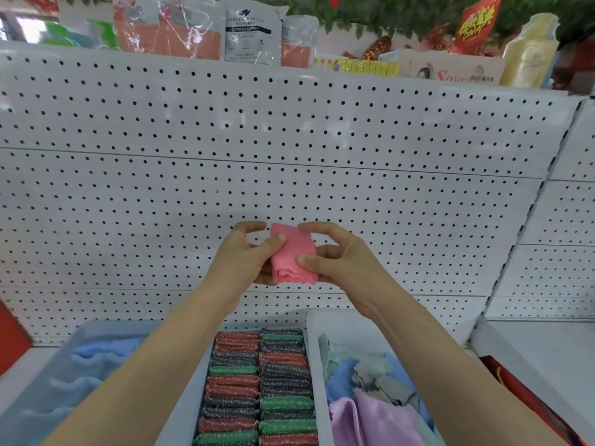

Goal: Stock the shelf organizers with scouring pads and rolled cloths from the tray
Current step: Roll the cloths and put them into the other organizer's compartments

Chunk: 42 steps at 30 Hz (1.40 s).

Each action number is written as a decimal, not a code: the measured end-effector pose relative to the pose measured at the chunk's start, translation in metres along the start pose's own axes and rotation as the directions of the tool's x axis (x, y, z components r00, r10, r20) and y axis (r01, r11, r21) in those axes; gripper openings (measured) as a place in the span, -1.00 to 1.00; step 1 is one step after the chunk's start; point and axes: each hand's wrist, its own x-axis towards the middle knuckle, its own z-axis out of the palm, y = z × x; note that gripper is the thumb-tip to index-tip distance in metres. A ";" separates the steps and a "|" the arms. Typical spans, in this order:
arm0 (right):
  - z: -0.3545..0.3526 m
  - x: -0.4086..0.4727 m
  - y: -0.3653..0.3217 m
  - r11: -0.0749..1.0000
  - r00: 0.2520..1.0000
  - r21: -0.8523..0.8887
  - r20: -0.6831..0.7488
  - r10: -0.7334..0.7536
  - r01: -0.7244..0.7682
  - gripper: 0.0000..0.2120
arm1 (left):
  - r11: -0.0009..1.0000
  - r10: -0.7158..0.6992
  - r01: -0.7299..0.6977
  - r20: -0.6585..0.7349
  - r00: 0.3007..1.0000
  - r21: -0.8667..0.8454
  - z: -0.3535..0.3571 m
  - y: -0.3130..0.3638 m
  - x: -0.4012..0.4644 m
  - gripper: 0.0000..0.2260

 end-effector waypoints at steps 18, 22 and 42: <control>0.034 -0.027 0.000 0.989 0.997 -0.151 -0.082 -0.014 0.001 -0.81 | 0.898 0.109 -0.243 0.351 0.930 0.366 -0.044 0.014 -0.025 -0.88; 0.032 -0.034 0.002 0.995 0.994 -0.099 -0.106 0.001 -0.012 -0.78 | 0.941 0.064 -0.186 0.391 0.918 0.282 -0.037 0.010 -0.031 -0.83; 0.021 -0.054 0.015 0.985 1.000 0.173 -0.029 0.006 -0.001 -0.74 | 0.998 0.048 -0.043 0.110 0.993 -0.041 -0.002 -0.007 -0.066 -0.86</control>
